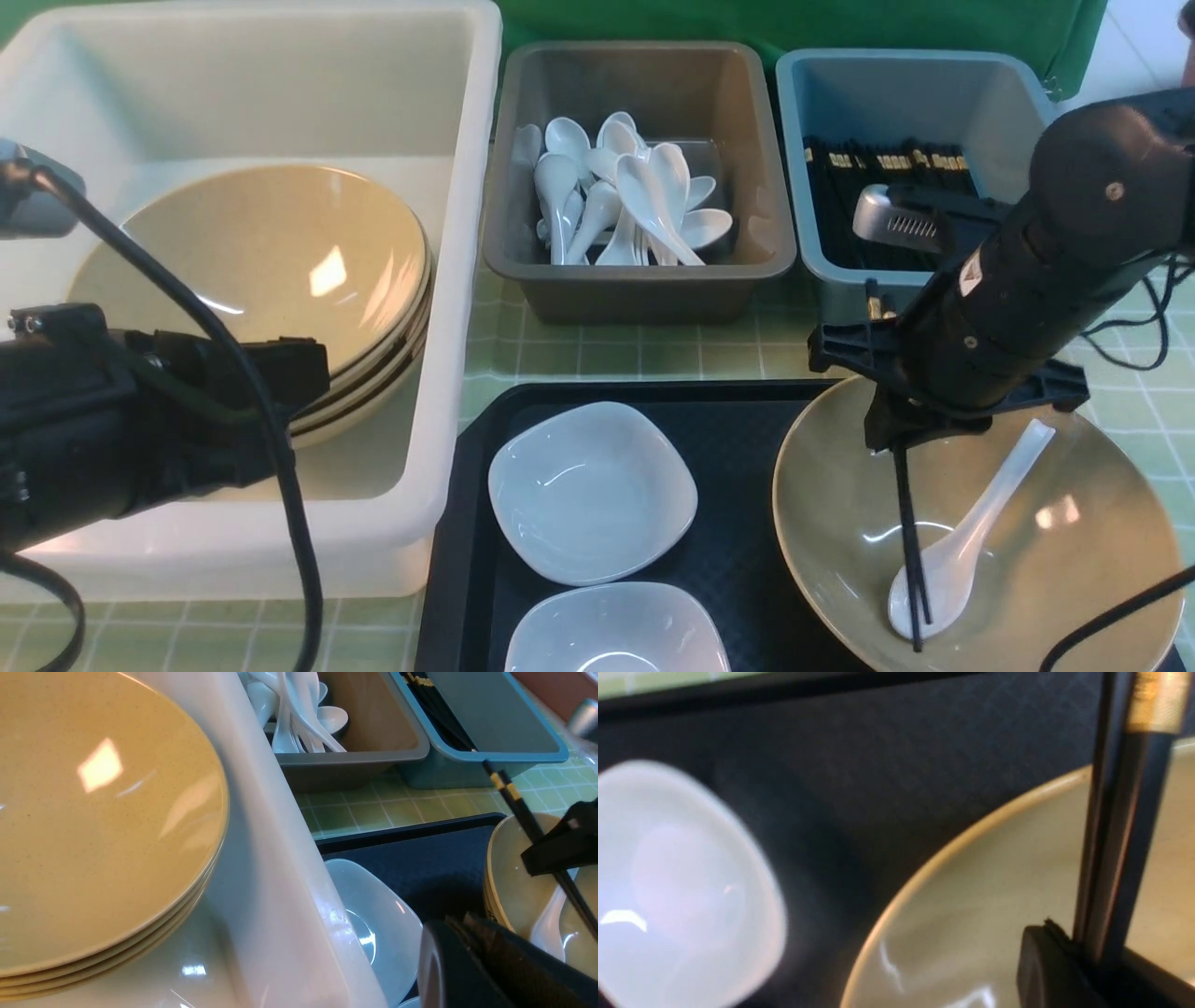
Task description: On green table put chopsticks spoon bowls plates into blue grey white boxes.
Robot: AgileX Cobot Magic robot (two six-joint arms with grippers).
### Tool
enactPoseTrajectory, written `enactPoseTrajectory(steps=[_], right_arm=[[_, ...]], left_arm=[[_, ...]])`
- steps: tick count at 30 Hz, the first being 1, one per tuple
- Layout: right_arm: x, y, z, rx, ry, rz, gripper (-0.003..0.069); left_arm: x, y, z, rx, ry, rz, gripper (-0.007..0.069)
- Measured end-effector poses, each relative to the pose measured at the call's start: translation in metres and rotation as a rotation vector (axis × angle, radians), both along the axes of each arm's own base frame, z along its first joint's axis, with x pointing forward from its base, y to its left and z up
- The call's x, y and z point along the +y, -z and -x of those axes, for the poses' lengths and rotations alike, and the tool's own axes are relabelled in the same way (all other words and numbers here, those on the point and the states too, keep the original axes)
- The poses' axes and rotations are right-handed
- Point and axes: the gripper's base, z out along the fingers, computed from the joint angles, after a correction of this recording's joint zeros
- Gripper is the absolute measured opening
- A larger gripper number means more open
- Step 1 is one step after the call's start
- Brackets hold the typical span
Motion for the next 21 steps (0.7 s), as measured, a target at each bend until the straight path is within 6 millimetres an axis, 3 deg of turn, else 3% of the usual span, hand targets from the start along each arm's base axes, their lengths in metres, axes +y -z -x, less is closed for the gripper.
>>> enactPoseTrajectory(steps=[6,12,15,17,21], right_arm=[[-0.006,-0.026,0.01,-0.1,-0.15,0.019,0.0054],[-0.034,-0.05,-0.008,-0.169,-0.115,0.03,0.0054],[-0.062,-0.074,-0.033,-0.259,-0.044,0.026,0.0054],[-0.068,-0.079,-0.042,-0.284,-0.032,0.023,0.0054],[-0.082,-0.086,-0.092,-0.393,-0.018,0.019,0.0054]], left_arm=[[0.0,0.0,0.0,0.0,0.0,-0.001,-0.0001],[0.0,-0.001,0.0,-0.006,-0.002,0.003,-0.0001],[0.0,-0.001,-0.001,-0.014,-0.004,0.005,-0.0001],[0.0,-0.002,-0.001,-0.019,-0.006,0.008,-0.0001],[0.0,-0.003,-0.002,-0.041,-0.013,0.017,-0.0001]])
